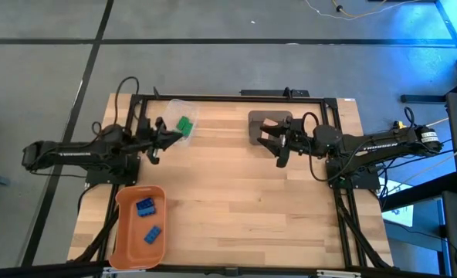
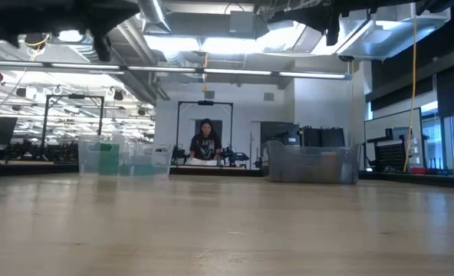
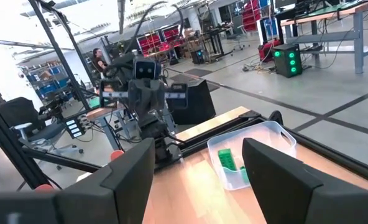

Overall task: Sort & place blocks by color
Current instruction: Return to Home Position

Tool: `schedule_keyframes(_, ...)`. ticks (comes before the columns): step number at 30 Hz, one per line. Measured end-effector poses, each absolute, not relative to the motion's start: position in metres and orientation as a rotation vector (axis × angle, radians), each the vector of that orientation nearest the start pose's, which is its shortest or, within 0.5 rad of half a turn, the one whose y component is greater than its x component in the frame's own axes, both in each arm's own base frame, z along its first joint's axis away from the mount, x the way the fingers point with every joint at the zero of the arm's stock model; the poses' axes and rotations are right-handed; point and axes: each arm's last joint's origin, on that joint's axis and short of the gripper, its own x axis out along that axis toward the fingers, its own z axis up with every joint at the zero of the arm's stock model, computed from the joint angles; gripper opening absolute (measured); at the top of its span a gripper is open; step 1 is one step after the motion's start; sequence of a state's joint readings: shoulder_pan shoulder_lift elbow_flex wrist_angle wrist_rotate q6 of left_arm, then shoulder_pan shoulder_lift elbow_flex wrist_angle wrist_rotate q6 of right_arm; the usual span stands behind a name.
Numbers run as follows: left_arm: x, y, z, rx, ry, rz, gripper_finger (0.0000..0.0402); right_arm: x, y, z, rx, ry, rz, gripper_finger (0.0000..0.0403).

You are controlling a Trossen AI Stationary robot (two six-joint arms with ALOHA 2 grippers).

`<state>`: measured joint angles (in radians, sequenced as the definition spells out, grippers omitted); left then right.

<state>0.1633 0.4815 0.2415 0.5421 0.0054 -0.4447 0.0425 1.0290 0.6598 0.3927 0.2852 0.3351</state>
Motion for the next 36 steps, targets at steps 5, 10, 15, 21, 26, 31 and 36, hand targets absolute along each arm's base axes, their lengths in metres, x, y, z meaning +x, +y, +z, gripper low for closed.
schedule_keyframes(5, 0.115, 0.013, 0.23, -0.439, -0.349, 0.065, 0.0, 0.23, 0.002, 0.299, 0.342, -0.064, -0.237, 0.0244)
schedule_keyframes(10, 0.107, 0.007, 0.209, -0.443, -0.395, 0.056, 0.0, 0.23, 0.002, 0.3, 0.364, -0.068, -0.236, 0.0244)
schedule_keyframes(15, 0.106, -0.001, 0.199, -0.403, -0.34, 0.026, 0.0, 0.23, 0.002, 0.299, 0.364, -0.067, -0.236, 0.0244)
schedule_keyframes(21, 0.108, -0.003, 0.18, -0.305, -0.128, 0.021, 0.0, 0.23, 0.002, 0.299, 0.367, -0.065, -0.237, 0.0244)
schedule_keyframes(26, 0.105, 0.0, 0.165, -0.303, 0.018, 0.035, 0.0, 0.23, 0.002, 0.299, 0.39, -0.066, -0.237, 0.0244)
schedule_keyframes(31, 0.102, 0.003, 0.166, -0.301, 0.004, 0.037, 0.0, 0.23, 0.002, 0.299, 0.399, -0.068, -0.236, 0.0244)
schedule_keyframes(36, 0.102, 0.004, 0.162, -0.305, 0.039, 0.044, 0.0004, 0.22, -0.001, 0.299, 0.557, -0.042, -0.263, 0.0243)
